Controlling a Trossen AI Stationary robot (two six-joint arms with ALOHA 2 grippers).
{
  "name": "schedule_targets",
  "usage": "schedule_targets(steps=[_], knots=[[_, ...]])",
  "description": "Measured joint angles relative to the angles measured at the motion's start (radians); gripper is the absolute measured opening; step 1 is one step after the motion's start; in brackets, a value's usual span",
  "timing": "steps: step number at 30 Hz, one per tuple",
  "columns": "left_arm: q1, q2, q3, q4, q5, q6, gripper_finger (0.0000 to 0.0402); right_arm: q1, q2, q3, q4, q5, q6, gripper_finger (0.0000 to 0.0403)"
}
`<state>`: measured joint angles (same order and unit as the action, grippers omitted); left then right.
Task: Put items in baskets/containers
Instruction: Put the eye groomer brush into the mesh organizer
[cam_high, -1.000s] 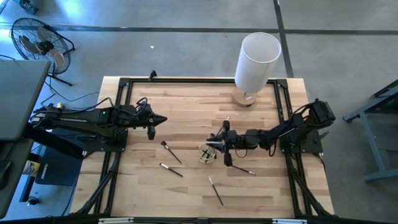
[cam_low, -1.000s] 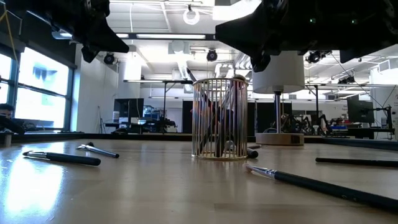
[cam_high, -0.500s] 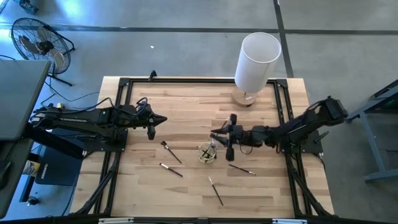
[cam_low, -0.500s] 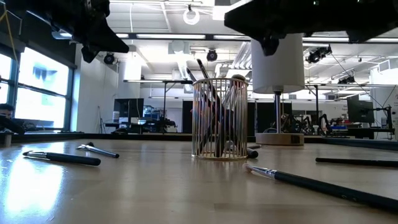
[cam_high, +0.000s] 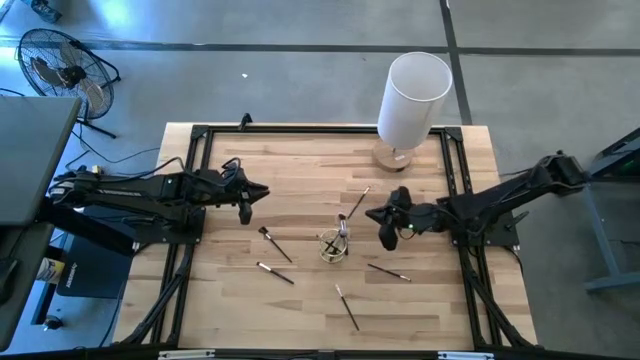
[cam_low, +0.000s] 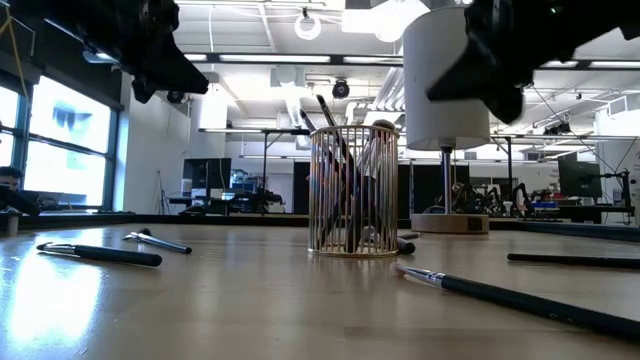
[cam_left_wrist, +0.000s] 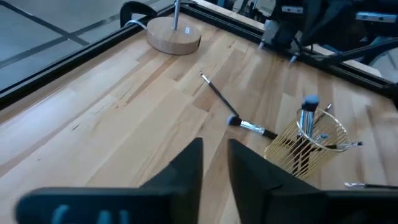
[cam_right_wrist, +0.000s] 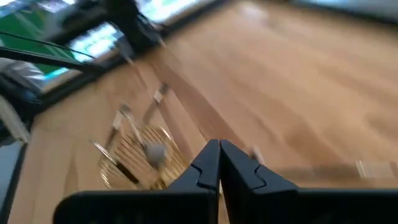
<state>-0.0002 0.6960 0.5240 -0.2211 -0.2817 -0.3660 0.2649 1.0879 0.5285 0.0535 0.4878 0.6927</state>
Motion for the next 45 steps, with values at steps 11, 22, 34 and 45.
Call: schedule_targets(steps=[11, 22, 34, 45], knots=[[-0.013, 0.078, 0.011, 0.125, -0.027, -0.092, 0.0138, -0.044, -0.017, 0.000, -0.469, -0.230, 0.387, 0.0001], [-0.138, 0.462, 0.359, -0.195, -0.301, -0.453, 0.0131, -0.091, -0.017, 0.000, -0.593, -0.284, 0.255, 0.0003], [-0.147, 0.755, 0.661, -0.827, 0.021, -1.406, 0.0130, -0.103, -0.016, 0.000, -0.656, -0.345, 0.001, 0.0001], [-0.151, 0.808, 0.567, -0.811, 0.115, -1.712, 0.0131, -0.101, -0.016, 0.000, -0.655, -0.367, -0.114, 0.0001]])
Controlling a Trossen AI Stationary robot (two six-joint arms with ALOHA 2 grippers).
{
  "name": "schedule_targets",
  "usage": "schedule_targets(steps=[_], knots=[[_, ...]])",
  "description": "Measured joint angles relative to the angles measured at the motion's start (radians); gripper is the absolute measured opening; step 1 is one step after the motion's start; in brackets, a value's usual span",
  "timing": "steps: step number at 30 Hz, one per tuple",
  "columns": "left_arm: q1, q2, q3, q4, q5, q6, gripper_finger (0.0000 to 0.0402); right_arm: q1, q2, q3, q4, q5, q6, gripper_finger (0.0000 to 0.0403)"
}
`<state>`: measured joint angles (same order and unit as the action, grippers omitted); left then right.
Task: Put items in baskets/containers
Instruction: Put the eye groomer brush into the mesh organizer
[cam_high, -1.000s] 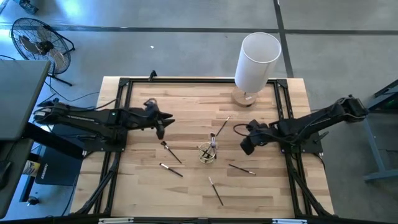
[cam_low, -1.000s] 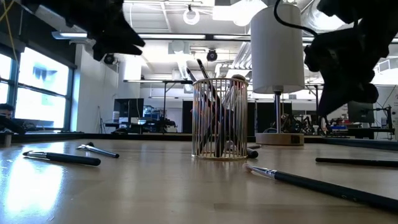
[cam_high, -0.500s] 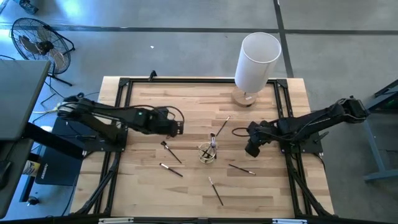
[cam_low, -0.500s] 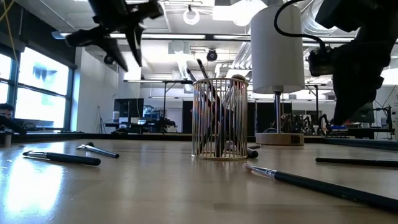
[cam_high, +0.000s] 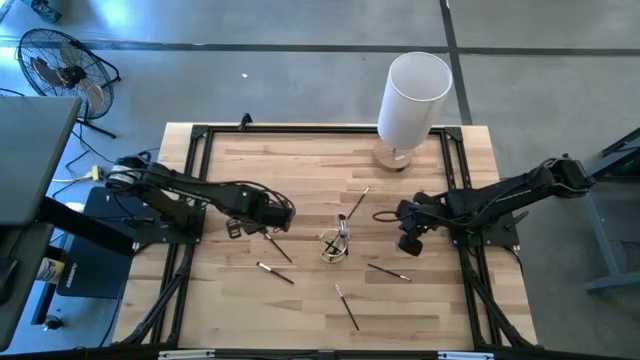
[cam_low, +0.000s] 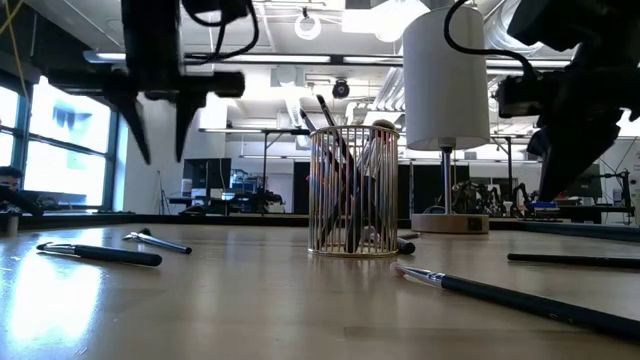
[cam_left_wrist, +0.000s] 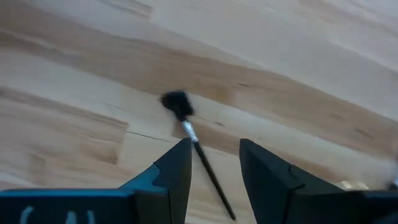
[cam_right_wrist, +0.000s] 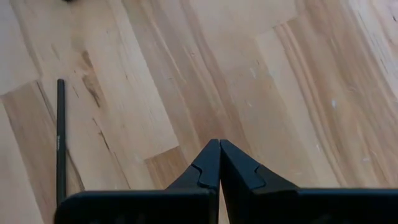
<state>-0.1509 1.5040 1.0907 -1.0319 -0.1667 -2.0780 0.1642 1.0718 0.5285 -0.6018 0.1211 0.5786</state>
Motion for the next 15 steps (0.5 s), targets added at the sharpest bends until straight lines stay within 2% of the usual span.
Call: schedule_targets(steps=[6, 15], knots=[[0.000, 0.000, -0.052, 0.019, 0.000, -0.141, 0.0131, 0.000, 0.000, 0.000, 0.001, 0.004, -0.005, 0.0002], [0.001, 0.001, -0.145, 0.160, -0.018, -0.196, 0.0131, 0.000, 0.000, 0.000, 0.051, 0.011, -0.039, 0.0002]])
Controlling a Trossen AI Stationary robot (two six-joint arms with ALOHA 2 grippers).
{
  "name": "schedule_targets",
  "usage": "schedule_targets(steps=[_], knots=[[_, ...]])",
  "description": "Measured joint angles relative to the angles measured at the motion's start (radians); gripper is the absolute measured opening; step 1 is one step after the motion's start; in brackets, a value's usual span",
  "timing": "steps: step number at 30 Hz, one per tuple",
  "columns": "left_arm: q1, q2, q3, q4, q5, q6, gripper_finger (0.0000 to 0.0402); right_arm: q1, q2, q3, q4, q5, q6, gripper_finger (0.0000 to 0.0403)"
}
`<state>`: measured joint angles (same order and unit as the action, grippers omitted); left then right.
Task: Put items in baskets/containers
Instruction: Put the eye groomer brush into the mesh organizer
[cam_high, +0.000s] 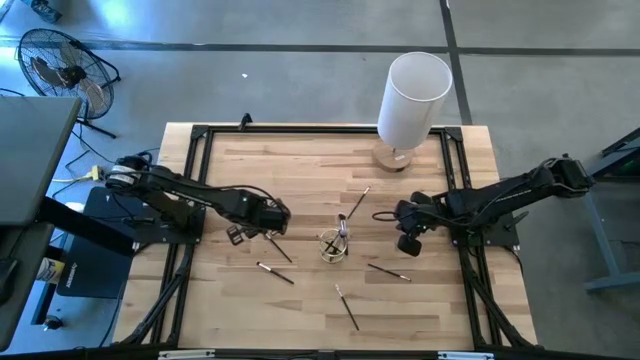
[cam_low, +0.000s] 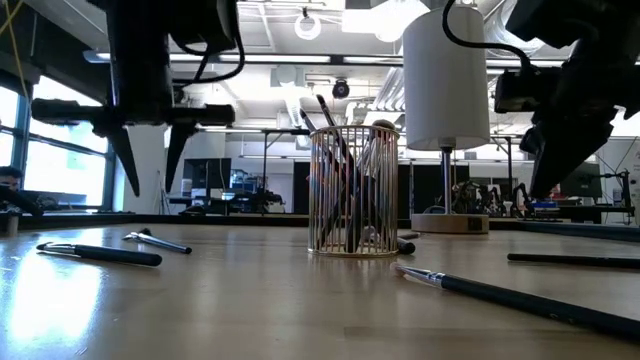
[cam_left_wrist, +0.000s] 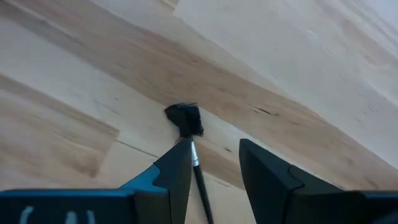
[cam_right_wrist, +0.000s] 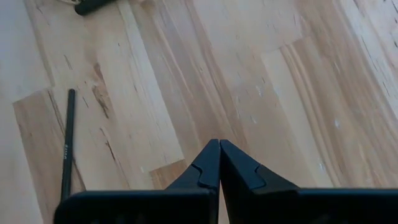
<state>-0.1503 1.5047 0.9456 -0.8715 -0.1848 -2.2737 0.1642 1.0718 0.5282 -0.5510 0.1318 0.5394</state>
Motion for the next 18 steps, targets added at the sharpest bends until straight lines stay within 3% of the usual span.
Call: schedule_targets(steps=[18], knots=[[0.000, 0.165, -0.027, 0.101, 0.074, -0.011, 0.0131, 0.000, 0.000, 0.000, 0.018, -0.008, -0.023, 0.0002]])
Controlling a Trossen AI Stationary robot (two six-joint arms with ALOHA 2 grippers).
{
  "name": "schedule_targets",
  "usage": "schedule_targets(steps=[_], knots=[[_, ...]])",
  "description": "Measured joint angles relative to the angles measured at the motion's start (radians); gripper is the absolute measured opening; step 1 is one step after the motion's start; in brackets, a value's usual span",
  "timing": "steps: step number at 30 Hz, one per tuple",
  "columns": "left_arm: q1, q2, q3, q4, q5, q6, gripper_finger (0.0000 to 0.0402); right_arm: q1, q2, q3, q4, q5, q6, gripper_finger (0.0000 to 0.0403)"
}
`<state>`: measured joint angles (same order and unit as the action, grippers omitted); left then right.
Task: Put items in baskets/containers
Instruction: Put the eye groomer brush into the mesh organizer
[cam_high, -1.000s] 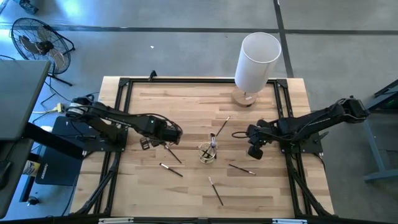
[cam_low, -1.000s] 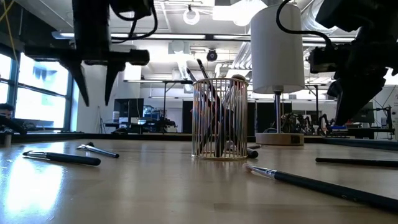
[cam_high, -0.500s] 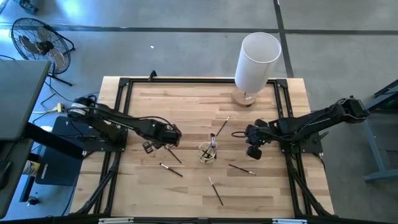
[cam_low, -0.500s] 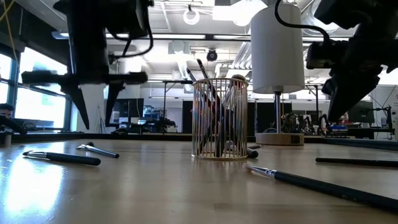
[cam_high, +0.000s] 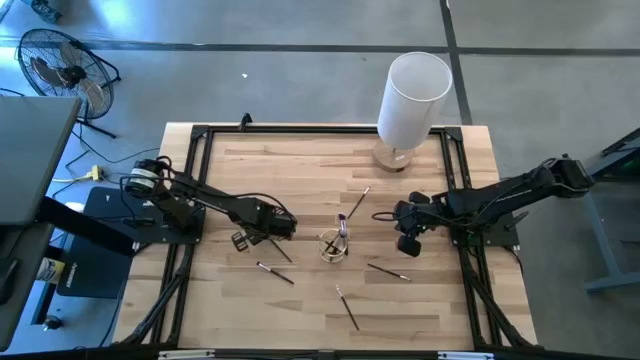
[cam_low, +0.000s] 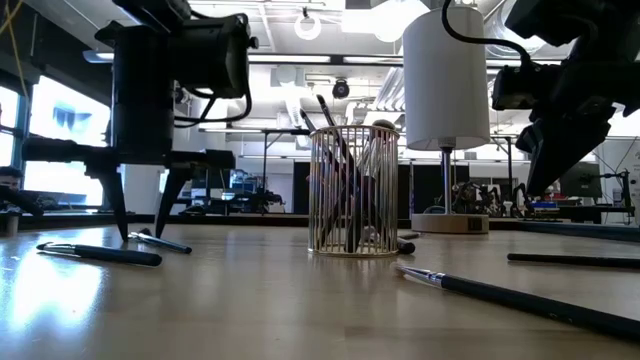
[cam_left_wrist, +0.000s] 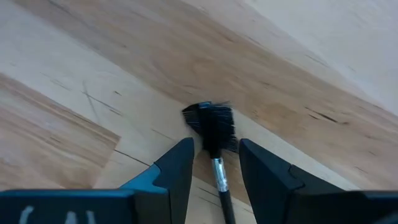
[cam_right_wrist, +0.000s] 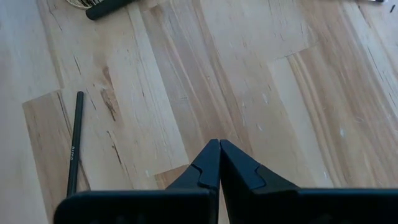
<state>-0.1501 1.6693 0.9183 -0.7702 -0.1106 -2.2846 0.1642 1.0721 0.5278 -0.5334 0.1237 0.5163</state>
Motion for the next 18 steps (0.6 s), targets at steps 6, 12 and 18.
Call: schedule_targets(steps=[6, 12, 18], knots=[[0.000, 0.009, -0.001, 0.004, -0.006, 0.036, 0.0131, 0.000, 0.000, 0.000, 0.004, -0.003, -0.001, 0.0004], [0.000, 0.011, 0.000, -0.005, 0.001, 0.095, 0.0109, 0.000, 0.000, 0.000, 0.007, -0.003, -0.001, 0.0002], [-0.001, 0.012, -0.001, -0.001, 0.016, 0.137, 0.0020, 0.000, 0.000, 0.000, 0.008, -0.003, 0.000, 0.0002]])
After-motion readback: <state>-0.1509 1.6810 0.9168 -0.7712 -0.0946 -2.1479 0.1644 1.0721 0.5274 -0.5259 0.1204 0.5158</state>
